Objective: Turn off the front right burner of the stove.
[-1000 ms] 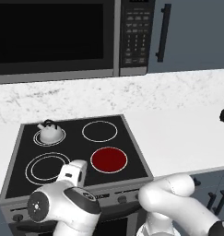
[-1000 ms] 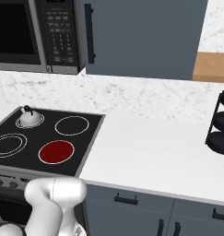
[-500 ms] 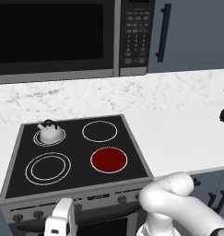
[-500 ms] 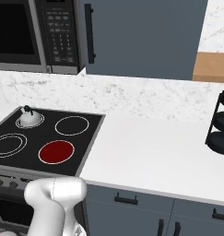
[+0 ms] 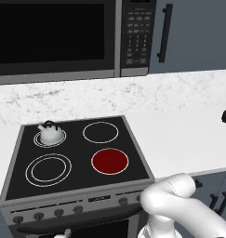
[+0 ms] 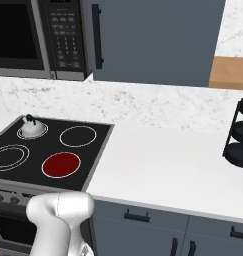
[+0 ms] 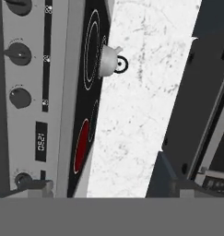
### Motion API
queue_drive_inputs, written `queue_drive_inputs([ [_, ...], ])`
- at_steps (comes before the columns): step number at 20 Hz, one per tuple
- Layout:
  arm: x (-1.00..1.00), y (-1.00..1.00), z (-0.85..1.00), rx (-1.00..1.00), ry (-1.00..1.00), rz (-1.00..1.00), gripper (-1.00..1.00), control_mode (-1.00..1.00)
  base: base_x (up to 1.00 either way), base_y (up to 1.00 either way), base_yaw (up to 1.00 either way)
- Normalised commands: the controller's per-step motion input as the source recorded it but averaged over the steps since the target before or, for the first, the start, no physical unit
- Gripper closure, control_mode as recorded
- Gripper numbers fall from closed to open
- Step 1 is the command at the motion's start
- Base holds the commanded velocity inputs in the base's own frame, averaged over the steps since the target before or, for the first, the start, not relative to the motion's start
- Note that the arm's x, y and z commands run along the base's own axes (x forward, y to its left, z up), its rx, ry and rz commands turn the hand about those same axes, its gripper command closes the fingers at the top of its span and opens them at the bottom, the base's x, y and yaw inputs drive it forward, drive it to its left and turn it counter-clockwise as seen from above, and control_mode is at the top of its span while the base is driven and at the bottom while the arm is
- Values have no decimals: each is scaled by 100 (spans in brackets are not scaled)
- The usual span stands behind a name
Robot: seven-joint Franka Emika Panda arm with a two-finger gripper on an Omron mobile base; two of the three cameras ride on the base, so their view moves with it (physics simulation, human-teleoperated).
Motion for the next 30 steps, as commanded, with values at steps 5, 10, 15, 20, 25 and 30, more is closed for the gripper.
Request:
queue_drive_inputs([
  [5,-22,11,-34,-14,-24,5,-100,-100,0,0,0],
  [10,12,-10,-6,0,-3,0,-100,-100,0,0,0],
  [15,46,-37,0,6,1,0,-100,-100,0,0,0],
  [20,65,-29,0,6,3,0,-100,-100,0,0,0],
  [25,33,-16,0,0,0,1,-100,-100,0,0,0],
  [30,3,-18,-4,0,0,3,-100,-100,0,0,0],
])
